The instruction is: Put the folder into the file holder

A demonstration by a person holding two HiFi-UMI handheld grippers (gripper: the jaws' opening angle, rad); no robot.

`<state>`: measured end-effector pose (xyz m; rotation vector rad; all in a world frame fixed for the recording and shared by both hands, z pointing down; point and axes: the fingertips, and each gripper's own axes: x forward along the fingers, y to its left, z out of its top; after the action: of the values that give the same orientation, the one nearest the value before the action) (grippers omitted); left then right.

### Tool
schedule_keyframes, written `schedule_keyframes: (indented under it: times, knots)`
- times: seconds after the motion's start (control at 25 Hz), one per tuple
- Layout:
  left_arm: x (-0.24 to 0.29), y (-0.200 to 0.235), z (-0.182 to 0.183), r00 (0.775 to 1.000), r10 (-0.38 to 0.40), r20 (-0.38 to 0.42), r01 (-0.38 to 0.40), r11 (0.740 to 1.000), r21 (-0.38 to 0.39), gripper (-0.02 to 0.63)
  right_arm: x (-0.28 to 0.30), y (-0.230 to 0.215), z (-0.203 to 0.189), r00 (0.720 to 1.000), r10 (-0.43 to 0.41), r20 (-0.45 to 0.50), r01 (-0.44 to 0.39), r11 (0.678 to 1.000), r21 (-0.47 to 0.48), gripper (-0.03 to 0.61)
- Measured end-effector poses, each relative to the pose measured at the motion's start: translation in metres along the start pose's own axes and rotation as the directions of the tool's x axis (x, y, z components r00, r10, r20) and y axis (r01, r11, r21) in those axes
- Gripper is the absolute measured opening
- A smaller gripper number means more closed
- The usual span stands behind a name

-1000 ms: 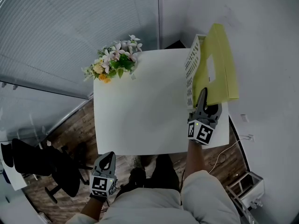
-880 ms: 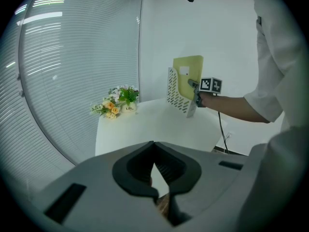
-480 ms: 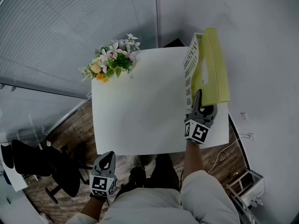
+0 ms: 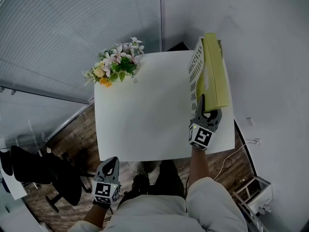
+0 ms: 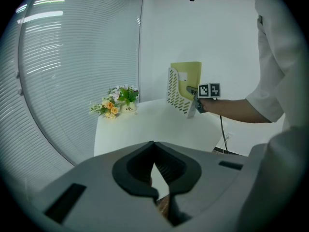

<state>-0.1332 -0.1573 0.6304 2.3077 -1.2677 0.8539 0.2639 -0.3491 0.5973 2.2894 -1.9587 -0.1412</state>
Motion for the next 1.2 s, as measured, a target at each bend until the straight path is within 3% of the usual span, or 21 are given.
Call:
schedule_keyframes:
  times: [0.44,0.6,0.68,0.96,1.2]
  knots:
    - [-0.002,0.004,0.005,1.0,-0.001,0.021,0.001,1.0,-0.004,0.008,-0.001,0.002,-0.024,0.991,0.007,-0.137,-0.009,1.0,-0.017,0.218]
    - [-0.003,0.006,0.005,1.0,-0.001,0.029,0.001,1.0,-0.005,0.008,-0.003,0.003,-0.026,0.989,0.012,-0.145,-0.016,1.0,-0.025,0.238]
    - [-0.003,0.006,0.006,0.999,-0.002,0.037,0.003,1.0,-0.004,0.008,-0.004,0.001,-0.021,0.99,0.014,-0.143,-0.017,1.0,-0.024,0.289]
    - [-0.009,0.006,0.022,0.996,-0.017,0.086,0.017,1.0,0.001,0.008,-0.014,-0.005,0.005,0.991,0.058,-0.122,-0.058,0.998,0.006,0.351]
    - [-0.016,0.001,0.042,0.987,-0.044,0.152,0.042,0.999,0.014,0.008,-0.037,-0.011,0.052,0.995,0.085,-0.056,-0.086,0.996,-0.007,0.371]
